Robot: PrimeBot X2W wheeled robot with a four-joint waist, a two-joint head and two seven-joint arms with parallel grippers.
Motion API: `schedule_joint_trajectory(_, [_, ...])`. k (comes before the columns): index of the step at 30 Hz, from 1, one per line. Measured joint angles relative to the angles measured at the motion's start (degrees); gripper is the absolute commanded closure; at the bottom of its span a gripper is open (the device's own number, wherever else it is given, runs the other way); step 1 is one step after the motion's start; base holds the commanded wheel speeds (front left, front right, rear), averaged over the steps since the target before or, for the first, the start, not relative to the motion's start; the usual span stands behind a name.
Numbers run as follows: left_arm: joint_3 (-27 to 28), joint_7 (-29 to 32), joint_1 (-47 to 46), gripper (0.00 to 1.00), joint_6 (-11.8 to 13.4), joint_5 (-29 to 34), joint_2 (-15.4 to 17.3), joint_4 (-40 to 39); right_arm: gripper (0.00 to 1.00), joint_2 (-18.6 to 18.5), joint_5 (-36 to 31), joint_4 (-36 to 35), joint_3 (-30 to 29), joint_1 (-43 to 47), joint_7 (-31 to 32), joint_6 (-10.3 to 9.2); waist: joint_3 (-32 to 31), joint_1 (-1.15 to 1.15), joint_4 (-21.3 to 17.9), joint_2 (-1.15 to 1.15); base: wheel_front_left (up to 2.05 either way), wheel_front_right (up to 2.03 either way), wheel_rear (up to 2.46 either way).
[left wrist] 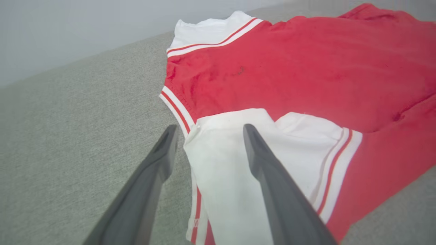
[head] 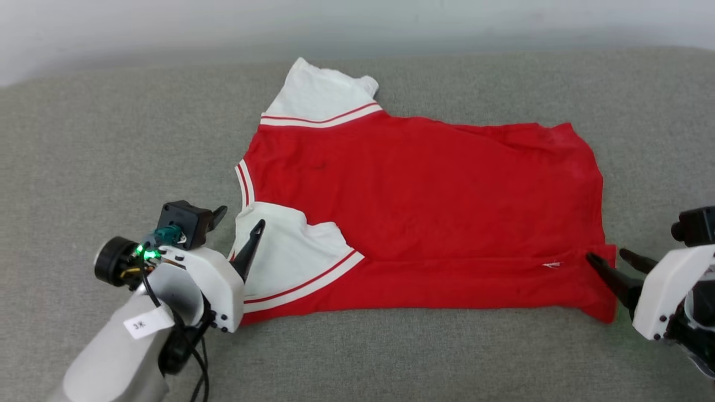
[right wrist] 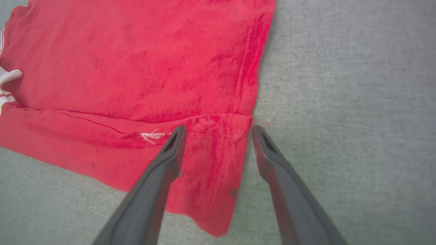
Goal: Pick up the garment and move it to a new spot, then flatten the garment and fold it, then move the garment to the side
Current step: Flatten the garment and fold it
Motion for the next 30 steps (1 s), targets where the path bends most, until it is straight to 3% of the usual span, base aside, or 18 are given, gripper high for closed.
schedule_joint_trajectory(5, [1.6, -2.7, 3.2, 0.00, 3.3, -2.2, -3.0, -1.2, 0.00, -0.1, -2.1, -2.1, -1.8, 3.5, 0.4, 0.00, -3.4, -0.01, 0.4, 0.00, 0.00, 0.00, 0.00])
schedule_joint_trajectory(10, [2.6, -2.2, 6.9, 0.00, 7.0, -3.3, -3.2, -4.6, 0.00, 0.5, -5.1, -4.4, -5.1, 7.3, 3.0, 0.00, -5.5, -0.01, 0.5, 0.00, 0.00, 0.00, 0.00])
schedule_joint_trajectory(11, [2.6, -0.9, 9.4, 0.00, 8.9, -3.5, -2.7, -6.5, 0.00, 1.6, -7.2, -6.1, -7.3, 8.8, 4.7, 0.00, -5.9, -0.02, 0.5, 0.00, 0.00, 0.00, 0.00])
schedule_joint_trajectory(20, [1.7, 8.4, 17.1, 0.00, 16.7, -2.6, 1.8, -14.7, 0.00, 10.5, -17.4, -17.4, -17.7, 16.0, 17.5, 0.00, -4.5, -0.02, -0.2, 0.00, 0.00, 0.00, 0.00])
schedule_joint_trajectory(24, [1.2, 11.8, 18.1, 0.00, 18.9, -2.1, 2.9, -16.2, 0.00, 13.1, -22.0, -22.9, -20.5, 18.1, 22.3, 0.00, -2.9, -0.01, -0.5, 0.00, 0.00, 0.00, 0.00])
schedule_joint_trajectory(30, [0.9, 13.4, 17.8, 0.00, 19.9, -1.7, 3.3, -16.2, 0.00, 15.8, -24.2, -27.2, -22.4, 18.8, 25.0, 0.00, -0.6, -0.01, -1.0, 0.00, 0.00, 0.00, 0.00])
